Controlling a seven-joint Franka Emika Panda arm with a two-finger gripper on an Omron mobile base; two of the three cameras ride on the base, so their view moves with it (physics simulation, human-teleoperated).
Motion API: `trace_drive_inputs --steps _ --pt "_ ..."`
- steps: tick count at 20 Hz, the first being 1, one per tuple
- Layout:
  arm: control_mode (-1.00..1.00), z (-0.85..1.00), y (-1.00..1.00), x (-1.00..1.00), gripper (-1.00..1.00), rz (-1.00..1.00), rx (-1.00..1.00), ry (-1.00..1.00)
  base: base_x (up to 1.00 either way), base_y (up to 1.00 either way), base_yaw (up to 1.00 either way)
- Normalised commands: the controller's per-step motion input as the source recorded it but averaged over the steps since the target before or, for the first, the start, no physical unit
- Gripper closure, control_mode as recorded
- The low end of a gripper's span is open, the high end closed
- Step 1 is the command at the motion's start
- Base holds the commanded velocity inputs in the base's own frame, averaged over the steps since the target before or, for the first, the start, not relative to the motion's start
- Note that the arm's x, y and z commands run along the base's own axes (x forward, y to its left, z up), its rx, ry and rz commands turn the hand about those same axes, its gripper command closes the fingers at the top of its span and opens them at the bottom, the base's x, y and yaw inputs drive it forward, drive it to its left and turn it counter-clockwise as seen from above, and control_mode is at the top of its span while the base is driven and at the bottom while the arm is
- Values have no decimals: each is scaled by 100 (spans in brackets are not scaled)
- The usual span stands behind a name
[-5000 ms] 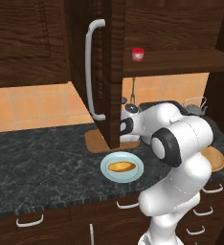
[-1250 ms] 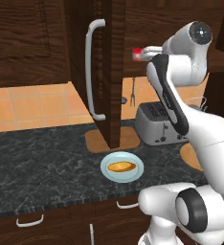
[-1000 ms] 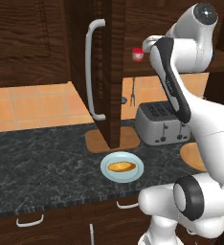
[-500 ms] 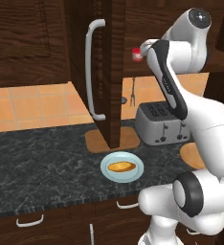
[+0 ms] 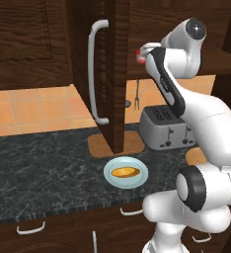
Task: From the different types of pastries on the counter, select a croissant and place it on the cutting board. Then retrieve a jar of jam from the cabinet and place it alongside the croissant on the cutting board.
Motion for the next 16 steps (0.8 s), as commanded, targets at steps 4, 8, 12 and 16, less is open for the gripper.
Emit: trace_drive_inputs --steps 4,8,12,16 --pt "-100 35 0 68 -100 0 0 6 0 0 0" --pt "-100 1 0 64 -100 0 0 18 0 0 0" --pt "-100 -19 0 53 -100 0 0 15 0 0 0" --pt "-100 -12 0 36 -100 0 0 2 0 0 0"
